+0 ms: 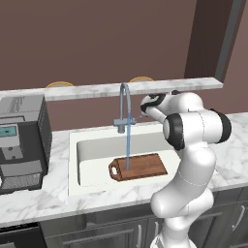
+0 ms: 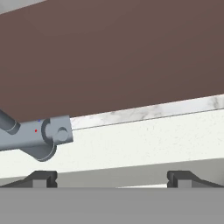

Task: Turn on the sink faucet with hot water and rinse the cutting board for ten seconds, then turn off the faucet. Push the cutting board to reach the water if necessary.

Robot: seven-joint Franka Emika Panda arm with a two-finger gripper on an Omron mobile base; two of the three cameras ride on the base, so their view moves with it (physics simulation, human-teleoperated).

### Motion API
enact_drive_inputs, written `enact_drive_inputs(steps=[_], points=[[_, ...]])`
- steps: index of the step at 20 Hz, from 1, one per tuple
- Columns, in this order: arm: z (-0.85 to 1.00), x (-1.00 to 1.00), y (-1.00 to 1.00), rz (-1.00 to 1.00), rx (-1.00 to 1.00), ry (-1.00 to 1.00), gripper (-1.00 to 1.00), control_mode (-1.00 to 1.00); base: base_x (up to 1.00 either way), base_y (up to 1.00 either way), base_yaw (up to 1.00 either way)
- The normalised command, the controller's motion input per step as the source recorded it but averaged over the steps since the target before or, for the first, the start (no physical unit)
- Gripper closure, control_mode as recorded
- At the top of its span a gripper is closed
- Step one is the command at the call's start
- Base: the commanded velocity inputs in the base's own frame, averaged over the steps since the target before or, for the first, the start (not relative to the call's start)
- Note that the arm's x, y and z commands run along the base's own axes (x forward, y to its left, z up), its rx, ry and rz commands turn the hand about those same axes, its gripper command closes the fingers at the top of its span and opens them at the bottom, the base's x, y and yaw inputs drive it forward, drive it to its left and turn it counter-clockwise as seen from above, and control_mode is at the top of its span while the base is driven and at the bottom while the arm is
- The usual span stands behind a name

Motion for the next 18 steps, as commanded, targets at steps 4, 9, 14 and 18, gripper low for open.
enact_drive_inputs(steps=[4,9,14,18], points=[[0.0,0.0,0.0,0.0,0.0,0.0,-1.0,-1.0,0.0,0.0,0.0],[0.0,0.0,0.0,0.0,0.0,0.0,-1.0,-1.0,0.0,0.0,0.0],[0.0,0.0,0.0,0.0,0.0,0.0,-1.0,-1.0,0.0,0.0,0.0],[0.0,0.0,0.0,0.0,0.0,0.0,-1.0,-1.0,0.0,0.0,0.0]])
